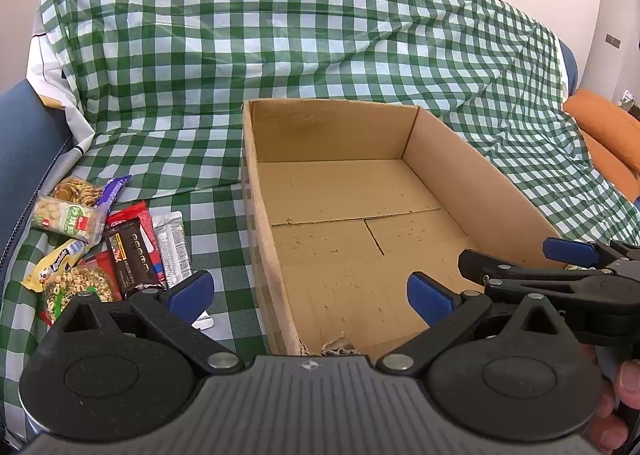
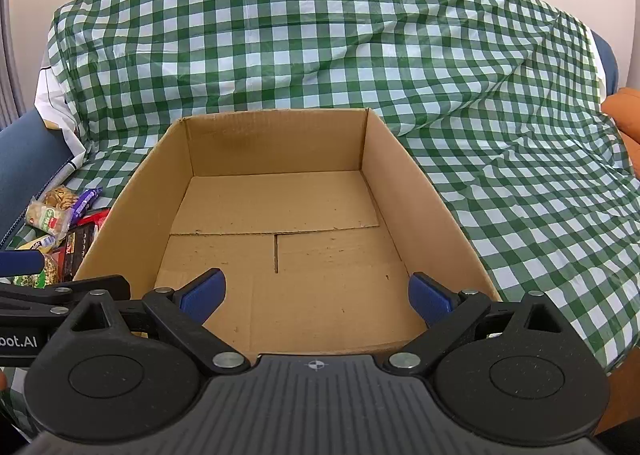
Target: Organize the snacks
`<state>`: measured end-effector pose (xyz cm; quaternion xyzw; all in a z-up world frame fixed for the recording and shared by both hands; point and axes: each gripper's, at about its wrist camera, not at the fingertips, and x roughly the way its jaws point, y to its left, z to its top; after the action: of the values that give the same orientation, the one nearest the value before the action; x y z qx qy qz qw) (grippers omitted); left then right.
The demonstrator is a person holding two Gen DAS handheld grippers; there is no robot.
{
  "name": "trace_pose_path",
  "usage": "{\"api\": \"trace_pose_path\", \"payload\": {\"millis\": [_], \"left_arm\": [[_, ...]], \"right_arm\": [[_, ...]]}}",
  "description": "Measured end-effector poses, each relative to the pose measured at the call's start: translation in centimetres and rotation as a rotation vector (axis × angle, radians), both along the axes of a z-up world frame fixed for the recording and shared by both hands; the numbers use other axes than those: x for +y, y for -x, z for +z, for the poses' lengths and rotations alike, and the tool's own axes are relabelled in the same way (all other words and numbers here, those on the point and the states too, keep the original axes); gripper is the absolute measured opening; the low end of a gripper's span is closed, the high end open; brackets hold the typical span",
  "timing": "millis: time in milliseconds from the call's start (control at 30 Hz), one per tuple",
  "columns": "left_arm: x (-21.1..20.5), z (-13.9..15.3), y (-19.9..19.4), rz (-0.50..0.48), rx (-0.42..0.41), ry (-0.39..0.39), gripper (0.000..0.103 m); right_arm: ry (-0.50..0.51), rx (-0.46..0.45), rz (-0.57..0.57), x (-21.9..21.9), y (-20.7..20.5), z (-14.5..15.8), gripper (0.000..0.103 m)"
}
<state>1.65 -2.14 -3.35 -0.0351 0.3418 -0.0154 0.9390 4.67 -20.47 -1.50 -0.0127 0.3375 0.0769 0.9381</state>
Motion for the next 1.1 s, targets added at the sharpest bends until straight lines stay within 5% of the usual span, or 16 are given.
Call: {"api": "trace_pose_path", "payload": {"millis": [600,700,767,900,1100], "left_arm": [[-0.1,0.1,0.5,-0.042,-0.033,0.02,0.1],[0.4,0.8,0.6,-0.094,-0.05,0.039,0.054],[1.8,1.8,0.0,-0.133,-0.024,0.1,0.01],[5.4,6.0,-1.5,-0.208,-0.069,0.075,0.009],[14.1,6.9,-5.9,-0.156,-0.038,-0.082,0.01]], "right_arm": [[-0.018,-0.049,0.001,0.2,0.2,0.0,0.096],[-0.007,-0.067,-0.014,0.3,0.2,0.2,0.089],[-0.013,-0.076,-0.024,0.3,0.1,0.4,0.079],[-0.043,-0.096,-0.013,0.8,0.4,0.9,0.044],[-0.14,-0.195,0.144,3.6,2.3,2.8,0.042]]}}
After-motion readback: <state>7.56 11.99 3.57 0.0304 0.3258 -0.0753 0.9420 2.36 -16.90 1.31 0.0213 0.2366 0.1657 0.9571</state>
